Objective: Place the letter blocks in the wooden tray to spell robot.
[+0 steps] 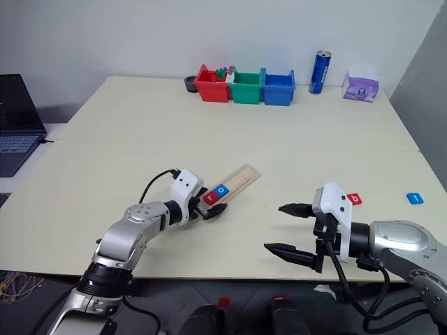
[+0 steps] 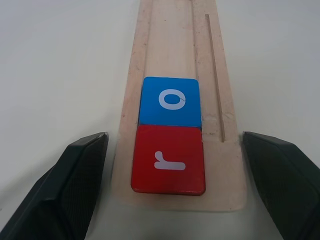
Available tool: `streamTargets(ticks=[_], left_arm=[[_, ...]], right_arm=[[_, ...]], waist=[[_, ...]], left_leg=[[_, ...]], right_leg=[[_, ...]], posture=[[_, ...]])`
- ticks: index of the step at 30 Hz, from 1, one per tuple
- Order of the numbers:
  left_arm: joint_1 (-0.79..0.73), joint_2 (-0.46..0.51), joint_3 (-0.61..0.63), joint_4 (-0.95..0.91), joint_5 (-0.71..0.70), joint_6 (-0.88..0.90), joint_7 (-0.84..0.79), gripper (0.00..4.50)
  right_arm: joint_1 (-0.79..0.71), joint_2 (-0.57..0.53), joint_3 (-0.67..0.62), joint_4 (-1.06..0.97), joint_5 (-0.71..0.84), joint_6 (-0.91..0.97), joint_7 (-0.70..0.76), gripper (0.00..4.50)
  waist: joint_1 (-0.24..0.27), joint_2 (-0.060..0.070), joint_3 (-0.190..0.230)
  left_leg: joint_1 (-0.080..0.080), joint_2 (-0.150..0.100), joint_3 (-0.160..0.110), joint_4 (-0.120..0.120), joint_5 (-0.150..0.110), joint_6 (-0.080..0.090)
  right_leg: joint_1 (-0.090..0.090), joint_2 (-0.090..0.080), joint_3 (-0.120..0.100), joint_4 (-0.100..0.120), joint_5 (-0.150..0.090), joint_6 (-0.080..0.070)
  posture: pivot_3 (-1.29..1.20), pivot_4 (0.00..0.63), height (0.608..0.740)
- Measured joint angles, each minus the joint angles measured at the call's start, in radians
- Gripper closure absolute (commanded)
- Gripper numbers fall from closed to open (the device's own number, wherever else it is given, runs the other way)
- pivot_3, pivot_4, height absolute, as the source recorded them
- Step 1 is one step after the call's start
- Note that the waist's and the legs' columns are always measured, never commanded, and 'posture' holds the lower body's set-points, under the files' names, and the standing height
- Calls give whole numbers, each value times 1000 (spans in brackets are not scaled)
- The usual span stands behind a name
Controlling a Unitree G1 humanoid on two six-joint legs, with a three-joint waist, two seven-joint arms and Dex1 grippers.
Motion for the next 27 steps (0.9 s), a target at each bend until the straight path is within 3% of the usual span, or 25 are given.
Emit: streamTargets(ticks=[15, 19, 27], left_arm=[[-24, 32, -30, -33, 4, 84, -54, 0], [-30, 36, -33, -27, 14, 84, -53, 1102], [-30, 36, -33, -26, 16, 84, -53, 1106]], right_arm=[[-6, -27, -18, -8, 81, 22, -5, 28], [-17, -27, -18, -7, 94, 23, -13, 0], [-19, -28, -18, -7, 119, 24, -18, 0]], waist=[[-1, 0, 0], [-1, 1, -1], [-1, 1, -1]], left_leg=[[1, 0, 0, 0, 0, 0], [1, 0, 0, 0, 0, 0], [1, 0, 0, 0, 0, 0]], right_leg=[[0, 0, 0, 0, 0, 0], [0, 0, 0, 0, 0, 0], [0, 0, 0, 0, 0, 1]], posture=[[0, 150, 740], [0, 150, 740], [0, 150, 740]])
